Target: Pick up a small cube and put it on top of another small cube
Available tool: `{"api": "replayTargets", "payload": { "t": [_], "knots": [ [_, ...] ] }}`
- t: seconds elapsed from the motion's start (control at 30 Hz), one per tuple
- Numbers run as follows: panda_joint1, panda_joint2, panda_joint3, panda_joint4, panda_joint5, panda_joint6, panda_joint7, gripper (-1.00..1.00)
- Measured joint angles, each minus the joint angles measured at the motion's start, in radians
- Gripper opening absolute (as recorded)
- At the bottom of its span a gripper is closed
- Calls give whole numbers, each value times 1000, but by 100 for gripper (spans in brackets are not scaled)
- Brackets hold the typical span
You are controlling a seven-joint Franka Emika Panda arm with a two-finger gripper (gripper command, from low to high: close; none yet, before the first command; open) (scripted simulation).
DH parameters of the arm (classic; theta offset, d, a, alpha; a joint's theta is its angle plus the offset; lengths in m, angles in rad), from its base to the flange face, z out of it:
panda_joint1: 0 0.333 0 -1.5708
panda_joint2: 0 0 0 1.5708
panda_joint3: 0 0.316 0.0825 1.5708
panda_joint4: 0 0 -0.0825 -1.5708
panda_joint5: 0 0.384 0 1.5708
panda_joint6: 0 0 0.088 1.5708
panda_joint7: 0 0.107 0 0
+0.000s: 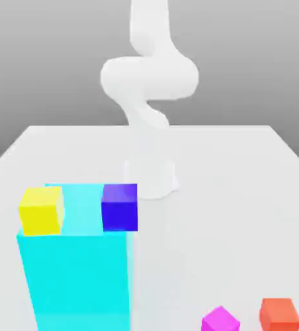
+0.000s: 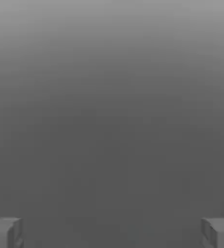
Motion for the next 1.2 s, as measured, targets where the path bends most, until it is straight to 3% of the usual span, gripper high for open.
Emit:
{"api": "replayTargets", "payload": {
  "t": [0.33,0.6,0.77,1.0,1.13,1.17,1.2],
  "knots": [
    [230,372,-94,16,137,87,-436,0],
    [333,660,-75,28,210,159,-754,0],
    [377,831,-50,33,190,214,-907,0],
    [427,1051,-29,35,48,298,-1042,0],
    [431,1193,-21,60,33,400,-1065,0],
    [428,1225,-18,66,36,424,-1068,-100],
    [428,1225,-18,66,36,424,-1068,-100]
  ]
}}
